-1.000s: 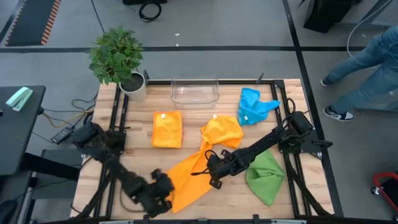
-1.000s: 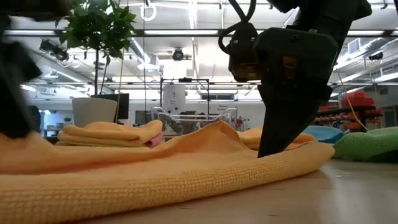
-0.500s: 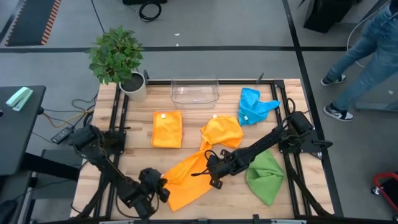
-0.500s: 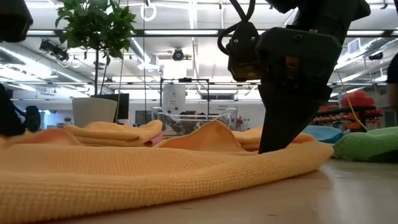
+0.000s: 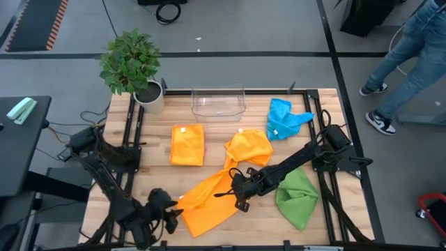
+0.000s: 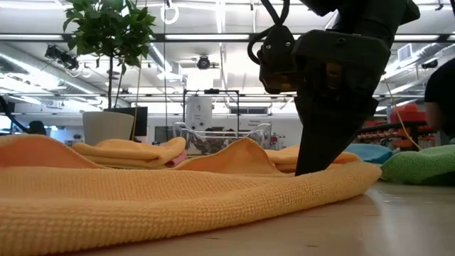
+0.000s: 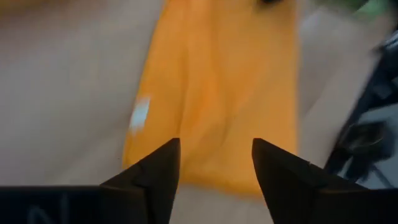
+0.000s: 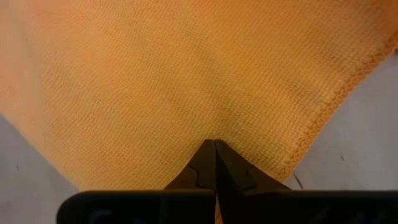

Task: Fold microfiber towels
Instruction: Fold the left orange microfiber cloth

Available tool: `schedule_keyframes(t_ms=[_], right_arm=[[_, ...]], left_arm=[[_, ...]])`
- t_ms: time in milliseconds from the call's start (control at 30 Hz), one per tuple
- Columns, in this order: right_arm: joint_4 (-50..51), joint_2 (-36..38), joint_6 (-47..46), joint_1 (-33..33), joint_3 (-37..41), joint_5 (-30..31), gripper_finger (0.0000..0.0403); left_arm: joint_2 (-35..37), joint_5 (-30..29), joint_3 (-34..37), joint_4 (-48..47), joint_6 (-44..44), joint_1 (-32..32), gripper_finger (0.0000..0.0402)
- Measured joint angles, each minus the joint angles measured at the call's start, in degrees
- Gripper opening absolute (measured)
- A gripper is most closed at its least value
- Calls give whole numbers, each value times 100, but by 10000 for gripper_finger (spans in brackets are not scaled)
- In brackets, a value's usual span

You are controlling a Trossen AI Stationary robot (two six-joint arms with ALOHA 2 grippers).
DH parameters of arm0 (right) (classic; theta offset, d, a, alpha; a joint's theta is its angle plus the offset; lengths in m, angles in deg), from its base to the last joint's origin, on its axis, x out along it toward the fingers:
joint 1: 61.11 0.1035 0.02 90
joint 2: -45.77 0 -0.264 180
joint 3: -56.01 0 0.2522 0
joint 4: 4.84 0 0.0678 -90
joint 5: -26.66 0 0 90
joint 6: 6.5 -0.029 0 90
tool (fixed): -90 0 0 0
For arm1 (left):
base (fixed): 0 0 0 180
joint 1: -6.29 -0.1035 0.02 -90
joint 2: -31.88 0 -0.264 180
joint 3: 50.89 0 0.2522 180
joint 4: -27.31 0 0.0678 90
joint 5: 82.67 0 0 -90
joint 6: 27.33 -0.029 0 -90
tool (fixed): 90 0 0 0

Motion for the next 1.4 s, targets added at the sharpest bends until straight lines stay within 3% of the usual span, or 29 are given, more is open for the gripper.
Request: schedule_keyframes(t_ms=[67, 133, 267, 333, 467, 900, 1133, 1233, 1400], right_arm=[[-2, 0, 42, 0, 0, -2, 3], [-4, 0, 63, -1, 0, -4, 3], [-11, 0, 58, -33, 0, -50, 3], [-15, 0, 58, -33, 0, -48, 3], [-49, 0, 63, -33, 0, -52, 3], [-61, 0, 192, -33, 0, -50, 3], [-87, -2, 240, -33, 0, 12, 3], [-90, -2, 279, -33, 0, 37, 3], [-71, -2, 274, -33, 0, 37, 3]], left_arm=[[31, -407, -4, 219, -664, -184, 214], [-33, -141, -2, 621, -1714, -546, 210], [-350, 1778, 0, 2130, -4630, -1426, 195], [-392, 2563, -24, 2278, -5170, -1722, 194], [-397, 3281, -15, 1950, -5340, -2054, 197], [-568, 3133, -14, 1448, -5494, -2101, 166], [-758, 3374, -13, 1431, -5315, -2052, 145], [-758, 3285, -15, 1418, -5070, -2055, 112], [-750, 3087, -15, 1328, -4740, -1948, 14]])
